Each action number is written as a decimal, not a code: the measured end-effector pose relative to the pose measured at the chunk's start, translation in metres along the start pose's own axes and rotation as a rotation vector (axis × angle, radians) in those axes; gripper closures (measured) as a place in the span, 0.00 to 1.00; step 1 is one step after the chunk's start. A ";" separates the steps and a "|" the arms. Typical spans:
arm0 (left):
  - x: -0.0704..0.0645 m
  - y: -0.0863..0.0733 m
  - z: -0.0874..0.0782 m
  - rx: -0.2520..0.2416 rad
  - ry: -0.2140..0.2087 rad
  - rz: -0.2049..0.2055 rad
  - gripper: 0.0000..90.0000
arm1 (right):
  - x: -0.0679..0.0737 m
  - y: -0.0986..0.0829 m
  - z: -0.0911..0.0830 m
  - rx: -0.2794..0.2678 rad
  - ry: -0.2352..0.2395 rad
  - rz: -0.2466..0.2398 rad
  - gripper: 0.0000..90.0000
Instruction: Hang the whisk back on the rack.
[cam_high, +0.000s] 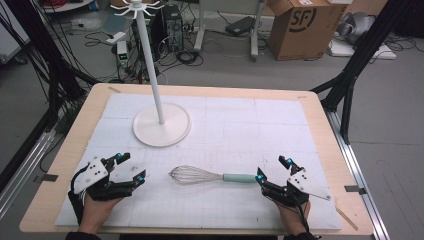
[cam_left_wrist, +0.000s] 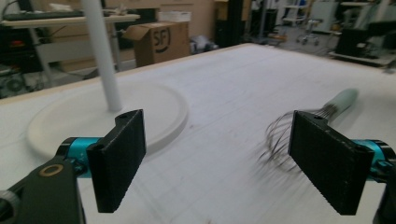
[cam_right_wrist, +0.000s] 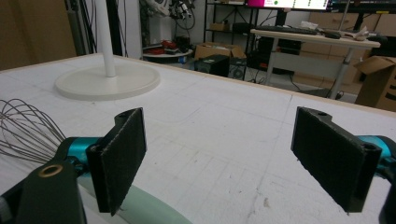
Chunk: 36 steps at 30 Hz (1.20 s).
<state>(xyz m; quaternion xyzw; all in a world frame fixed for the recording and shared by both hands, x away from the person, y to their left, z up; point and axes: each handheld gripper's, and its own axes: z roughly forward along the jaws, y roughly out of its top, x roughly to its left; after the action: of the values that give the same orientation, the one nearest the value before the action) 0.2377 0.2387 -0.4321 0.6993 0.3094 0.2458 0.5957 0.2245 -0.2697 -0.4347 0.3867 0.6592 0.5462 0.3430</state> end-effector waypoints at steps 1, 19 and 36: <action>0.000 0.006 0.001 -0.009 -0.016 0.002 0.22 | 0.000 0.000 0.000 0.000 0.000 0.000 0.19; -0.036 0.077 0.122 0.171 -0.431 0.118 0.35 | -0.005 -0.001 -0.001 -0.013 -0.015 0.040 0.19; -0.082 0.082 0.231 0.551 -0.680 0.348 0.40 | -0.013 0.001 -0.009 -0.059 -0.030 0.092 0.19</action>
<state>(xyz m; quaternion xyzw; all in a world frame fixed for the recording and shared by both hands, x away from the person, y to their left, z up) 0.3572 0.0135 -0.3880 0.9136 0.0288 0.0078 0.4055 0.2228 -0.2846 -0.4320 0.4144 0.6192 0.5747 0.3384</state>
